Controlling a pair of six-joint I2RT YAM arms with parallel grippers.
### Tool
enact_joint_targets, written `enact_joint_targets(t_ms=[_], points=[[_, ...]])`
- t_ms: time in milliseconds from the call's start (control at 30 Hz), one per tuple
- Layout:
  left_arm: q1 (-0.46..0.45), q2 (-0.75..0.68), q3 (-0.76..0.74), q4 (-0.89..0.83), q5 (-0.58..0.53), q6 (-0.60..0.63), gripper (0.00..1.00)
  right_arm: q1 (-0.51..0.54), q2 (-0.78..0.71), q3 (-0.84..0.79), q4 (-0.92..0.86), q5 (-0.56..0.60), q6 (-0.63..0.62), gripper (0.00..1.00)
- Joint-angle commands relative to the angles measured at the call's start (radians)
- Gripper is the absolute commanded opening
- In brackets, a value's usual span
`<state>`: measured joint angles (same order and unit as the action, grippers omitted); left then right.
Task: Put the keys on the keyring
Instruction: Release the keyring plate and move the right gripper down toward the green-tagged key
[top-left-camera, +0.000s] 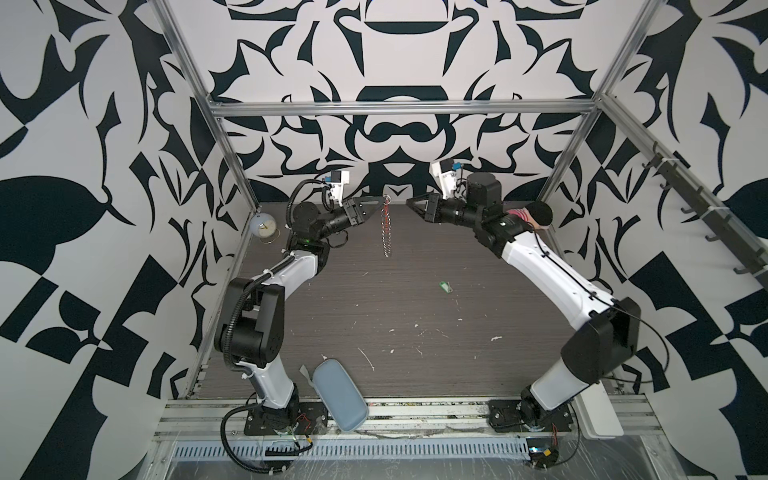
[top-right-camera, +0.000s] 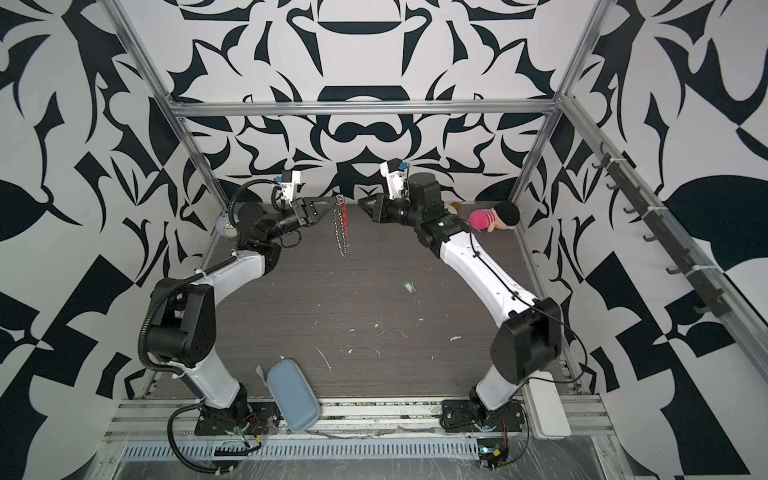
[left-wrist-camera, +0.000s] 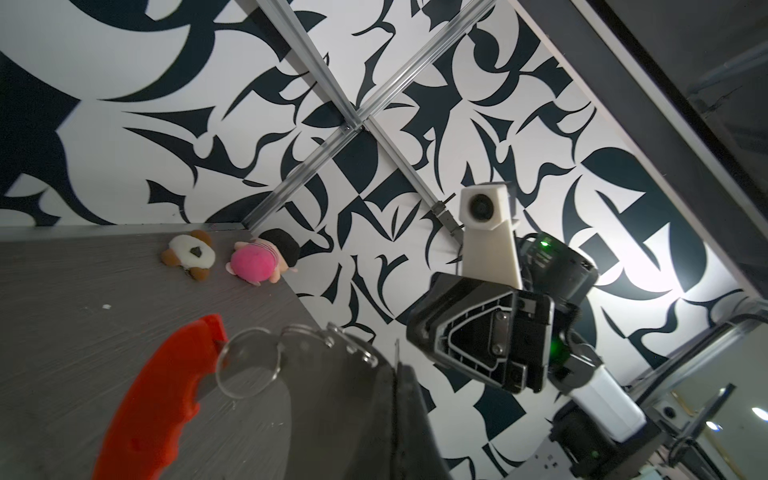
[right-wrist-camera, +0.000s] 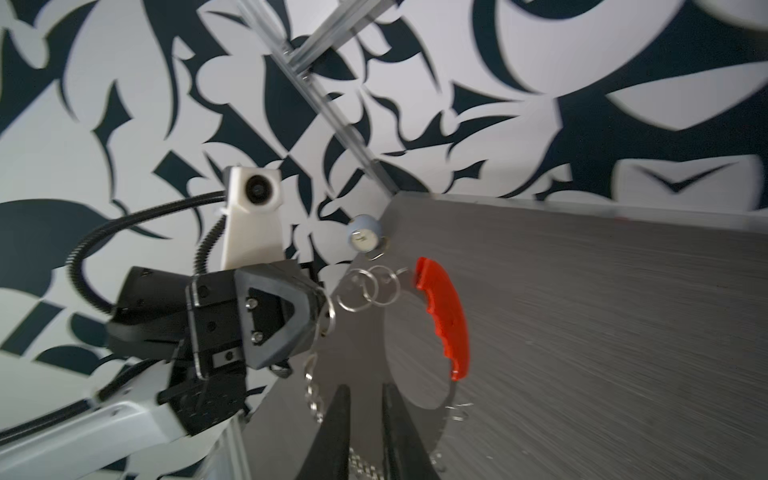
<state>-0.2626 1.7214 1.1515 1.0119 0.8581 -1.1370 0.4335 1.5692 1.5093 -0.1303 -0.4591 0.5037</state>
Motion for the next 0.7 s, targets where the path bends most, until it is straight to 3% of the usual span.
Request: enact_joint_targets(t_ms=[0,200,267,433,667], points=[[-0.032,-0.092,-0.007,-0.167,-0.032,0.222,0.0,-0.047,-0.074,-0.084,-0.084,0.173,-0.052,0.2],[-0.129,-0.219,0.011,-0.595,-0.202,0.727,0.0,-0.102,-0.121,-0.201,-0.191,0.225,-0.037,0.2],[-0.157,-0.248,0.013,-0.672,-0.287,0.832,0.0,-0.106,-0.118,-0.236,-0.216,0.218,-0.031,0.2],[-0.199,-0.287,0.013,-0.757,-0.458,0.94,0.0,-0.105,-0.077,-0.306,-0.268,0.172,-0.031,0.19],[-0.216,-0.306,0.036,-0.834,-0.525,0.975,0.0,-0.105,-0.008,-0.327,-0.311,0.108,-0.03,0.17]])
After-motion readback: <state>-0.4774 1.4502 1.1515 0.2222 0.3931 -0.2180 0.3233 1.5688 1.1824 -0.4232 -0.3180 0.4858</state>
